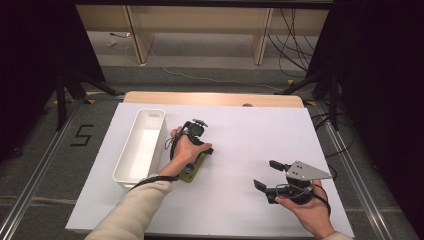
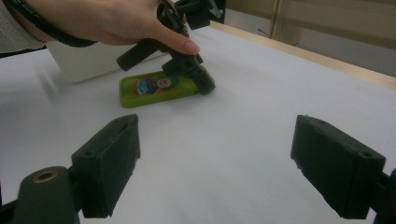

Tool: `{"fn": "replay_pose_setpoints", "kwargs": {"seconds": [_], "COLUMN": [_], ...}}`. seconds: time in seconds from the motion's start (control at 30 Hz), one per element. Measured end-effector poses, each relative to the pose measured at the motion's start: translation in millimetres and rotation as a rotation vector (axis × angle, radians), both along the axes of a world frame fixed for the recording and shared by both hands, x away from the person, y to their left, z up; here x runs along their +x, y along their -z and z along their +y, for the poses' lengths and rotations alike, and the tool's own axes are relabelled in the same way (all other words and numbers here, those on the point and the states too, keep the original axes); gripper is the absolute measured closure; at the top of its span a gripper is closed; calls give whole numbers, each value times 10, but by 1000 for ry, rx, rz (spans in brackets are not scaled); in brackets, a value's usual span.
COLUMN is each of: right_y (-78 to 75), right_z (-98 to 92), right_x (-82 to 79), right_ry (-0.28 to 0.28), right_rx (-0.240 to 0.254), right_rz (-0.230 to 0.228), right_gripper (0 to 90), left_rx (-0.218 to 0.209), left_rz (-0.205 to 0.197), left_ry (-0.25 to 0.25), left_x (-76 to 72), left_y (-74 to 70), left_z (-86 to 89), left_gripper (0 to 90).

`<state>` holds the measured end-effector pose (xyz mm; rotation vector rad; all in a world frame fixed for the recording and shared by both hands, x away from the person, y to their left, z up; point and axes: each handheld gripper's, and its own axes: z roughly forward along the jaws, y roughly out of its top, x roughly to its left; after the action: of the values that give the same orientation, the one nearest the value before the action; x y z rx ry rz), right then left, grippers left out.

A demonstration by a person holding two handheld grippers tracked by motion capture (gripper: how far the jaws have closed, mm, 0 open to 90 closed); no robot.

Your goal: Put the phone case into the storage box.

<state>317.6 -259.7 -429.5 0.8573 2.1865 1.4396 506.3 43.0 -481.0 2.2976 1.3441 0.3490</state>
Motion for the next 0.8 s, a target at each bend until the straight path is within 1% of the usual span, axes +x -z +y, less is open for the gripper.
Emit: {"fn": "replay_pose_setpoints", "kwargs": {"seconds": [0.07,0.2,0.3,0.4,0.8], "right_y": [3,2,5,4,6], "right_z": [2,-1,2,2,2], "right_x": [2,0,3,1,3], "right_ry": [-2,0,-1,-1,-1], "right_rx": [1,-1,1,-1,-2], "right_rz": [1,2,1,1,2], "right_gripper": [165,165,165,165,165], "left_rx": [-2,-8,-3,2,-5], "left_rz": [5,17,25,23,28], "left_ry": [-2,-6,-4,-7,-9], "left_x": [4,0,-5,-16,-11], "left_y": [-1,-15,-32,-40,-43], "left_z": [-1,-10,-26,-38,-31], "left_gripper": [37,71,103,133,146]}}
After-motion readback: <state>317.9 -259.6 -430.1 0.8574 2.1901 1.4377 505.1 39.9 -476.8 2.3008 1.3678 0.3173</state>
